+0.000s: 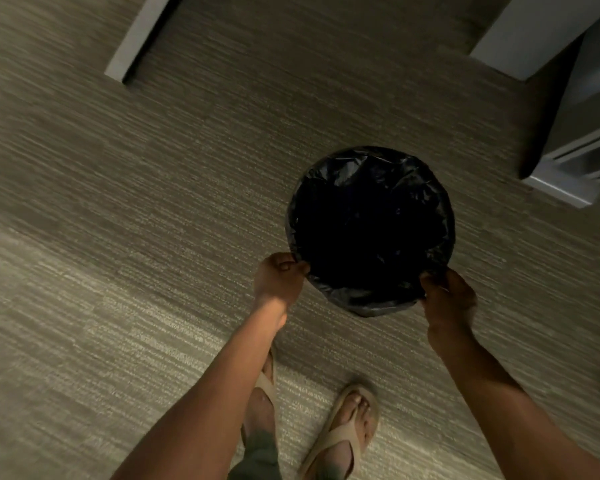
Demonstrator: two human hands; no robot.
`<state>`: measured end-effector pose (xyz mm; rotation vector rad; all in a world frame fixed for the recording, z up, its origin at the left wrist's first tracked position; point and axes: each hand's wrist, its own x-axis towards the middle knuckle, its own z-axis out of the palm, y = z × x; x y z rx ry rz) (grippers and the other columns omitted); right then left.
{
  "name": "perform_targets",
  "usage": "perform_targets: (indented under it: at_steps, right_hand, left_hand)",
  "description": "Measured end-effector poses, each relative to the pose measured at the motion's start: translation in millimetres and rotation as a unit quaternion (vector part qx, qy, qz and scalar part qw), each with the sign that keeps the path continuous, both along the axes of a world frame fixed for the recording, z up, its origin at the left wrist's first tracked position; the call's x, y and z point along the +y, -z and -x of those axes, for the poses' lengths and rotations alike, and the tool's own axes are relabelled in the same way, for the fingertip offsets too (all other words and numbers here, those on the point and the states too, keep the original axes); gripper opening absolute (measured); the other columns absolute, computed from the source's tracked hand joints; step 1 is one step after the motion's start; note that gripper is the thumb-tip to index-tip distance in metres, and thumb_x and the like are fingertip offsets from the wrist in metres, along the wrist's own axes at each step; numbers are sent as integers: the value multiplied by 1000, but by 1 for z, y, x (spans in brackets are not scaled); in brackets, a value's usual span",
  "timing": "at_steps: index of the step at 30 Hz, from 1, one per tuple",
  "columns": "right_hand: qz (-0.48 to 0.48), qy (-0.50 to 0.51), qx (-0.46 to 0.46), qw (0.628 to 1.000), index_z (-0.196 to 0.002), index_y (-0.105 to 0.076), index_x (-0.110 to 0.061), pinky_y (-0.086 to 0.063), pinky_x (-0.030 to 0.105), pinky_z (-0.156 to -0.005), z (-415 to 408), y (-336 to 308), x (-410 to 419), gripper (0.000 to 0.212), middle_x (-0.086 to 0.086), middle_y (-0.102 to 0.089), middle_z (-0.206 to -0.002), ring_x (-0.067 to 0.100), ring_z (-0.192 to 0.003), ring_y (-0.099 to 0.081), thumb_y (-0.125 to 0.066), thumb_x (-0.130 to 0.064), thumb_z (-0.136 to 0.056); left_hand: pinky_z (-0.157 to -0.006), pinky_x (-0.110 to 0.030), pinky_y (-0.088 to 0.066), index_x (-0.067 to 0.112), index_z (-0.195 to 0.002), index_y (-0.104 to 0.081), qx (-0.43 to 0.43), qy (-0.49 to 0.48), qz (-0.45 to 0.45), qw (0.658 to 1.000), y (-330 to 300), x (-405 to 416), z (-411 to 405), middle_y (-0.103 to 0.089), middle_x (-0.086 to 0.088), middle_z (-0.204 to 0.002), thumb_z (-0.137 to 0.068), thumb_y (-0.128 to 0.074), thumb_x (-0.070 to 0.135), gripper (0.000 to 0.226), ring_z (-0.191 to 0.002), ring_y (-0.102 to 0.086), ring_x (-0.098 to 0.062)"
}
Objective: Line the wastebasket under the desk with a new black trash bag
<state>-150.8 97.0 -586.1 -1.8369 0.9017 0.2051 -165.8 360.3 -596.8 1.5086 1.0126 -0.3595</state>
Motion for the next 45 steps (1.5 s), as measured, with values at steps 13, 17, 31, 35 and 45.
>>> perform_targets:
  at_steps: [13,17,31,35,45]
  right_hand:
    - [75,-171,-24,982,-116,-71,-7,-55,38,-81,-40,-28,177,28,15,-77,-106,34,-101,-71,-67,-23,-94]
    - [102,-212,-1,972,-124,-68,-8,-46,31,-81,-64,-25,239,33,15,-72,-122,34,-113,-67,-63,-26,-97]
    - [110,-277,47,953,-131,-65,-10,-50,34,-86,-84,0,278,35,15,-72,-126,35,-116,-67,-62,-24,-99]
    - [130,-354,57,925,-145,-53,-10,-52,44,-99,-87,-9,282,48,19,-64,-135,37,-122,-62,-52,-36,-104]
    - [299,-542,-149,772,-162,-23,-11,-35,50,-117,-82,-98,260,76,13,-34,-165,31,-151,-33,-33,-58,-103]
  left_hand:
    - [-67,-24,-57,17,-88,-75,-41,-135,-44,989,-35,161,25,-78,5,-79,-87,-71,9,9,-74,-73,-11]
    - [-78,-35,-58,12,-97,-74,-31,-126,-86,988,-29,213,17,-75,-1,-84,-87,-70,8,11,-84,-69,-22]
    - [-66,-24,-48,7,-110,-74,32,-108,-174,978,-3,238,3,-77,-10,-101,-83,-78,25,32,-97,-72,-30]
    - [-80,-28,-48,8,-117,-73,48,-99,-191,976,-11,242,7,-77,-11,-113,-90,-71,21,31,-100,-69,-26]
    - [-126,-50,-23,7,-162,-19,-95,185,-444,872,-99,216,-3,-26,-18,-168,-94,-57,38,84,-156,-22,-37]
